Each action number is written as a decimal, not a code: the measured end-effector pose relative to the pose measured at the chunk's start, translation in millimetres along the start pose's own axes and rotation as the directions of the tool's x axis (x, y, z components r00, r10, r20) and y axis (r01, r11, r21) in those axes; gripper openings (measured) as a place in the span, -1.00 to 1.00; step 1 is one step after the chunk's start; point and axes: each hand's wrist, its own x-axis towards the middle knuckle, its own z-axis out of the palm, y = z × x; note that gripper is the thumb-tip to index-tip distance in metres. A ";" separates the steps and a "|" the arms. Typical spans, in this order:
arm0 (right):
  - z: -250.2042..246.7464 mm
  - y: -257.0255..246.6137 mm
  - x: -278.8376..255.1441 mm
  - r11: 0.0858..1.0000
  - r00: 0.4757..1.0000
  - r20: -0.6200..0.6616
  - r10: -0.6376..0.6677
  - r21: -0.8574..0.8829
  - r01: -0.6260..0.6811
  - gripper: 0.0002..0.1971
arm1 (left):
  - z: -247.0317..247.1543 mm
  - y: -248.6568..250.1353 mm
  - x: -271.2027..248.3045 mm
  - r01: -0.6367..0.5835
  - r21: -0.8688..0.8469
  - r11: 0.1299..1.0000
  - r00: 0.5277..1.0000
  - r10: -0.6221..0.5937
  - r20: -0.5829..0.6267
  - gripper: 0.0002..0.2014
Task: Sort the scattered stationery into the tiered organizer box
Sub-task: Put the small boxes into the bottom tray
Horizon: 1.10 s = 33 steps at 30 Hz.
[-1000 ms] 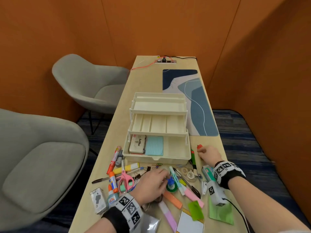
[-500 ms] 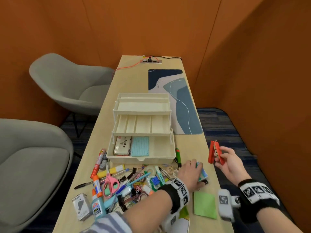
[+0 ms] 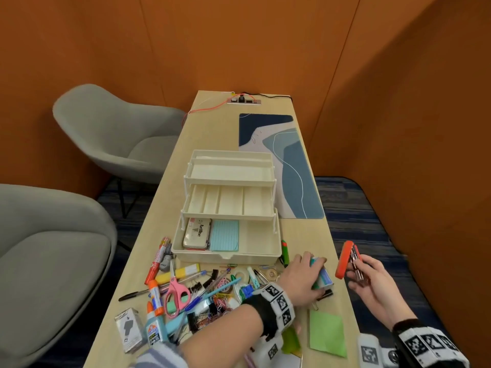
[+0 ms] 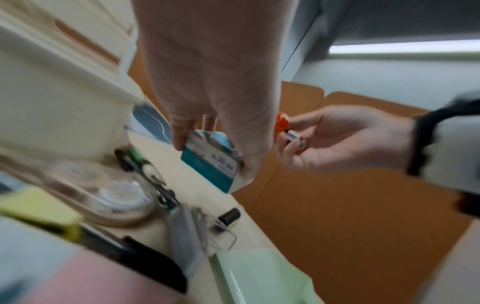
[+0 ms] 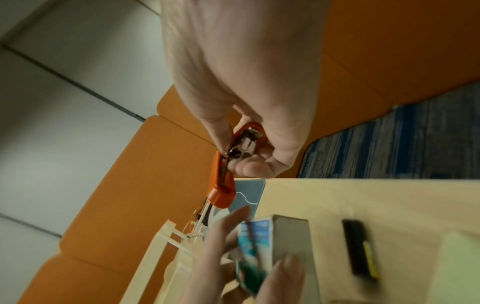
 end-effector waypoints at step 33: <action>184.3 33.4 29.6 0.941 0.966 0.030 0.256 -0.237 -0.242 -0.72 | -83.3 -166.1 -2.4 0.196 0.143 0.970 0.964 -0.217 0.155 -0.39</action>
